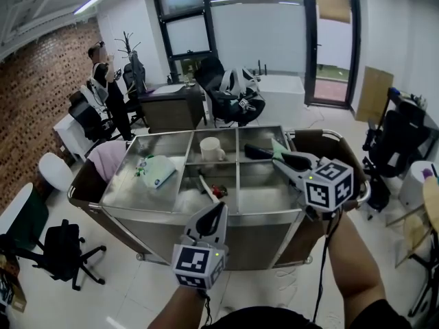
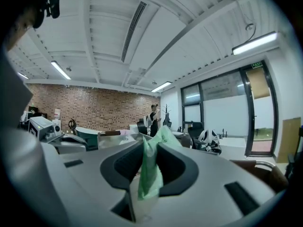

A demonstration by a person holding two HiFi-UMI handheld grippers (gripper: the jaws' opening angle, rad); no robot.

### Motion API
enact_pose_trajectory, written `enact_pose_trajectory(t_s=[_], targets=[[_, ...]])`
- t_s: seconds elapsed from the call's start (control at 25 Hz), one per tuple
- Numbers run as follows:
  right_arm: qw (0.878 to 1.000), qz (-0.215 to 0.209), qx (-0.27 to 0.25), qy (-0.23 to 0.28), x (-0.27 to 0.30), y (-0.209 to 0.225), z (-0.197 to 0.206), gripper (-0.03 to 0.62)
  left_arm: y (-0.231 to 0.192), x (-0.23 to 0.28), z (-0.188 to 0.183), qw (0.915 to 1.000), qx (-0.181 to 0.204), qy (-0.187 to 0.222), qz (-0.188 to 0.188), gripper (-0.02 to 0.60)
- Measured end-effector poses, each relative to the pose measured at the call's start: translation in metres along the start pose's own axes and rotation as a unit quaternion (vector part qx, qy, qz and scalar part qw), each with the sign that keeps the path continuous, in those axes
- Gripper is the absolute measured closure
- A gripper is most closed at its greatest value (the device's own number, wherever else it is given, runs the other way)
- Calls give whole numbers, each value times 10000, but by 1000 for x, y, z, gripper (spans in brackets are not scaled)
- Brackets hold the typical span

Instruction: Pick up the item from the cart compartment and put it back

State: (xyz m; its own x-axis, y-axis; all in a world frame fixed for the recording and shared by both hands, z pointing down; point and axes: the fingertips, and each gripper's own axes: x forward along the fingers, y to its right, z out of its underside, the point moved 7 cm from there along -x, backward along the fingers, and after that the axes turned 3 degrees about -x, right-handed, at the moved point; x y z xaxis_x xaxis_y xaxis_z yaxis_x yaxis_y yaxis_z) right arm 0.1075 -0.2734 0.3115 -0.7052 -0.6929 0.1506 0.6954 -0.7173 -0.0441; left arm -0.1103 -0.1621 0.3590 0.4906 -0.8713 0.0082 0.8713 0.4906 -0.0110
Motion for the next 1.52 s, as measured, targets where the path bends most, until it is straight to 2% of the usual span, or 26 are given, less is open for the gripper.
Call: enact_pose_trajectory(t_s=[0.4,0.52,0.72,1.0,1.2,1.28,1.44,1.52], targets=[[9978,-83,-65,-648,59,7,18,485,-6,0,2,10000,-41,3,-48,581],[9940,-131,-292,-1048,82,8,34,484,-6,1,3,10000,-56,1,-58,581],[9792,-197,-902,-1807,114,2,60,482,-7,0,6,9999,-99,-64,-73,581],[9780,-231,-691,-1955,125,9,77,470,-14,-3,7,9998,-115,-59,-161,581],[9714,-310,-1018,-2122,128,3,79,465,-16,-4,9,9998,-128,-56,-166,581],[9668,-324,-1101,-2282,129,3,84,446,-16,-3,9,9998,-119,-63,-168,581],[9566,-386,-1165,-2644,131,3,95,355,-15,-2,7,9998,-122,-51,-161,581],[9570,-386,-1130,-2644,130,3,96,356,-15,-2,7,9998,-129,-66,-157,581]])
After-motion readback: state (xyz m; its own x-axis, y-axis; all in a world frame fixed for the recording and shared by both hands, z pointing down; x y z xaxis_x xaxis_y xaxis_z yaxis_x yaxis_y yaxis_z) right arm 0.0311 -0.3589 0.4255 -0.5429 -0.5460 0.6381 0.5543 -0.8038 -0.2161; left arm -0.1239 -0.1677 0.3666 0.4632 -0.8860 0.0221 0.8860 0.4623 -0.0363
